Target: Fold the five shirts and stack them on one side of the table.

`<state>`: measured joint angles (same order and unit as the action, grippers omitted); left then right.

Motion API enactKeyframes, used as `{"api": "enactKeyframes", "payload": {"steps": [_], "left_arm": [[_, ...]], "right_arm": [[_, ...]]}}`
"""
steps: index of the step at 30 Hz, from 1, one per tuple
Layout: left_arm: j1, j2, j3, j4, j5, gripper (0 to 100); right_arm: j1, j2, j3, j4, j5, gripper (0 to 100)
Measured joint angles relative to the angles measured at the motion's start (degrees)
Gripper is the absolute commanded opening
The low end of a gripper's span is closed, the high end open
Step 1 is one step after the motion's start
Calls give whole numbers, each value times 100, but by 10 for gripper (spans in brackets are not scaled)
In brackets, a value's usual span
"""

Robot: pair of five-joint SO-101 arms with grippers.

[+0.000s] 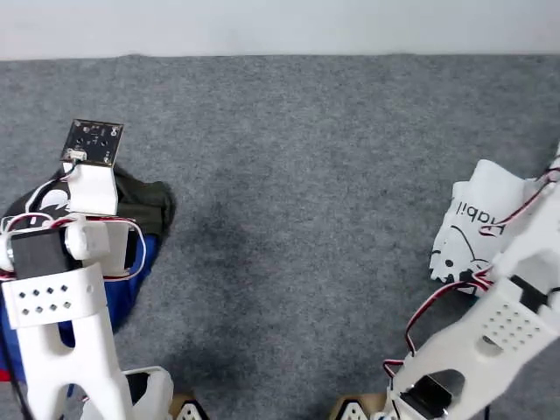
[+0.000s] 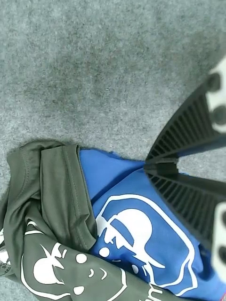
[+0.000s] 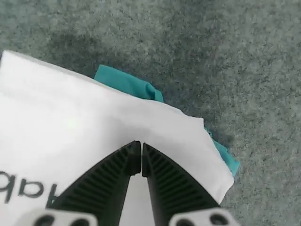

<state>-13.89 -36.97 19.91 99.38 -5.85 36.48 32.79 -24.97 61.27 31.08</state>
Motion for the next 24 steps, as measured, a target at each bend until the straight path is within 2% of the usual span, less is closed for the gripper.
{"api": "enactKeyframes", "payload": {"steps": [14,19,24], "left_arm": [[0,0,-554,0,0,6],[0,0,-765,0,0,8],[0,0,-879,0,-378,8]], "right_arm": [[-905,-1662,0,2963,-9,10],[-1222,-1820,0,3868,-598,10],[-1248,-2259,378,3921,-1178,10]]}}
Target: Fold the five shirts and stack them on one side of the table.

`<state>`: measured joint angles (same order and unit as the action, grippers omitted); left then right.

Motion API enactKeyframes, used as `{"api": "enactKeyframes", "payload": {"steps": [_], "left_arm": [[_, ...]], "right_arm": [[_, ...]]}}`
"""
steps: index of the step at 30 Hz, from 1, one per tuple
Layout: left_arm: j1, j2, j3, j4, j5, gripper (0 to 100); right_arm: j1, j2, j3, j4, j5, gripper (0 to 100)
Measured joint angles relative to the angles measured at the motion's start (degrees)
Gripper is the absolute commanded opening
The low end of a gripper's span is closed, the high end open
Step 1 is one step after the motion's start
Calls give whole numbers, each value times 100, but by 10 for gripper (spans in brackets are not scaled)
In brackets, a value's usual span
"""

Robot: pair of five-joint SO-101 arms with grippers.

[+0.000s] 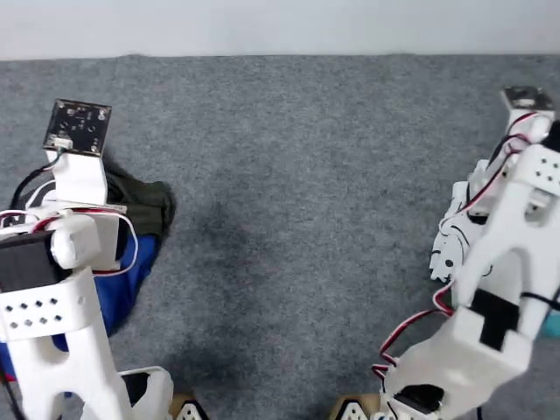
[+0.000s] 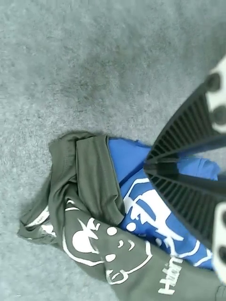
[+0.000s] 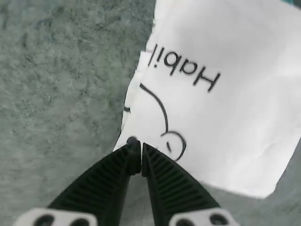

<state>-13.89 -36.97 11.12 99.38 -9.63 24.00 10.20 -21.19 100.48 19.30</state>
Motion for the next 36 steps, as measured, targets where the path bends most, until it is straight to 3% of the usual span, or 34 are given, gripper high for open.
{"api": "enactKeyframes", "payload": {"steps": [5,10,17,29,31,34,36], "left_arm": [[-352,0,0,0,-879,51],[-1442,378,-9,0,-1767,165],[-2752,1653,-9,0,-2593,187],[-3042,3103,-9,-475,-3007,182],[-3051,3305,-9,-492,-3033,141],[-3051,3464,-9,-580,-3033,2],[-3051,3473,-18,-703,-3033,7]], "right_arm": [[0,-941,1029,0,-141,10],[141,-1758,2338,0,-141,10],[237,-2426,3771,0,-167,10],[237,-2567,4088,0,-167,10],[246,-2567,4088,9,-167,10],[246,-2567,4088,9,-185,10],[246,-2567,4088,9,-193,10]]}}
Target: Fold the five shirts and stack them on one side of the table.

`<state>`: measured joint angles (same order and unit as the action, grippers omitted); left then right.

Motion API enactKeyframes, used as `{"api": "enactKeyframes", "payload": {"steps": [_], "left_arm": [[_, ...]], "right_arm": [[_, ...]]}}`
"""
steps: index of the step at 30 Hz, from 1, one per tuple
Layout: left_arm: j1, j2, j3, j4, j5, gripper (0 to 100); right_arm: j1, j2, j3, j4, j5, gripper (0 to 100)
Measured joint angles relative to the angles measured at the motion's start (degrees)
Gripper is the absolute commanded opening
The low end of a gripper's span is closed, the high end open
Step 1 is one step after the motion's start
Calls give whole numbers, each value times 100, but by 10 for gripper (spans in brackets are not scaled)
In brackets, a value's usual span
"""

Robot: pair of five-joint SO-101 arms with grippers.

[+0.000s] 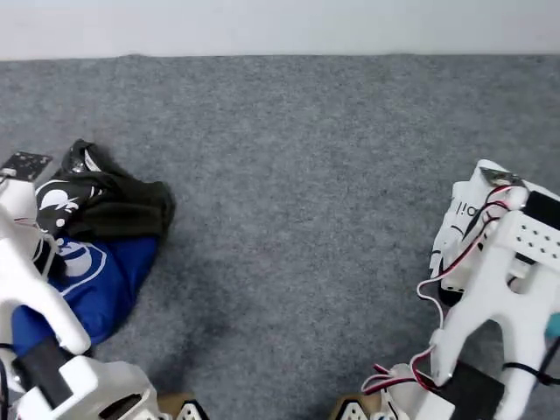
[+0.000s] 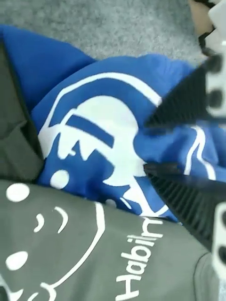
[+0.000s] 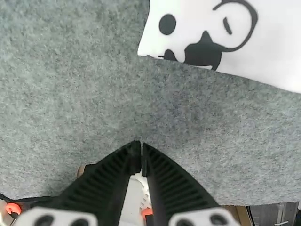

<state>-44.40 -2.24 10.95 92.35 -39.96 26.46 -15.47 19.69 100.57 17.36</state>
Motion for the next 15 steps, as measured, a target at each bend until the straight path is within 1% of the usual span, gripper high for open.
{"api": "enactKeyframes", "payload": {"steps": [2,5,8,10,15], "left_arm": [[9,0,-149,-44,26,3],[9,-273,-440,-53,404,4],[44,-835,-730,-53,712,4],[176,-1266,-853,-53,897,4],[589,-2198,-1143,-53,1662,4]], "right_arm": [[0,0,0,0,0,10],[0,0,0,0,0,10],[0,0,0,0,0,10],[0,0,0,0,0,10],[0,0,0,0,0,10]]}}
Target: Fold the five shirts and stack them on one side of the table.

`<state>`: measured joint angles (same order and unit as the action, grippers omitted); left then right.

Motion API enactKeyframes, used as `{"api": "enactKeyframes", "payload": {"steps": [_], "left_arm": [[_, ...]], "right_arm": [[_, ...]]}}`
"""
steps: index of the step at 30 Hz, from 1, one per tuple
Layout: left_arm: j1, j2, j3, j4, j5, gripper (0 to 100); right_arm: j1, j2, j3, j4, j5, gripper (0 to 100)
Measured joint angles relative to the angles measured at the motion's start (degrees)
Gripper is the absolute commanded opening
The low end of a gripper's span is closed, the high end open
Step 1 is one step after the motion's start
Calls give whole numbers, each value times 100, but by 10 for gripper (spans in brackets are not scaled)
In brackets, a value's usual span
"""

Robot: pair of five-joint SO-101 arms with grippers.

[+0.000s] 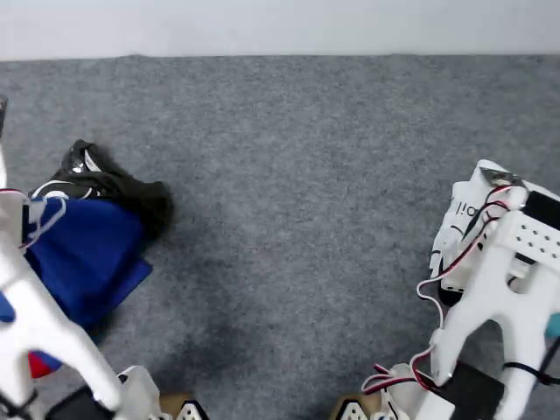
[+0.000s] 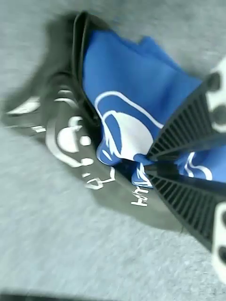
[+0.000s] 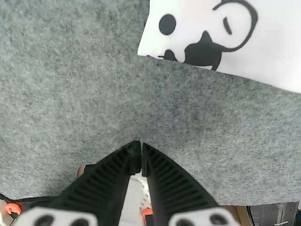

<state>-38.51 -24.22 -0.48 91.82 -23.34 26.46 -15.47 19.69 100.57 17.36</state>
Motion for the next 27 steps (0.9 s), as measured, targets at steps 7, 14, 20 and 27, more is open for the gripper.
{"api": "enactKeyframes", "payload": {"steps": [7,14,20,27], "left_arm": [[985,-703,-853,0,1152,5],[2716,-782,-1873,0,2004,5],[4695,-782,-2084,-62,2189,5],[5213,-281,-1108,-281,1943,9]], "right_arm": [[0,0,0,0,0,10],[0,0,0,0,0,10],[0,0,0,0,0,10],[0,0,0,0,0,10]]}}
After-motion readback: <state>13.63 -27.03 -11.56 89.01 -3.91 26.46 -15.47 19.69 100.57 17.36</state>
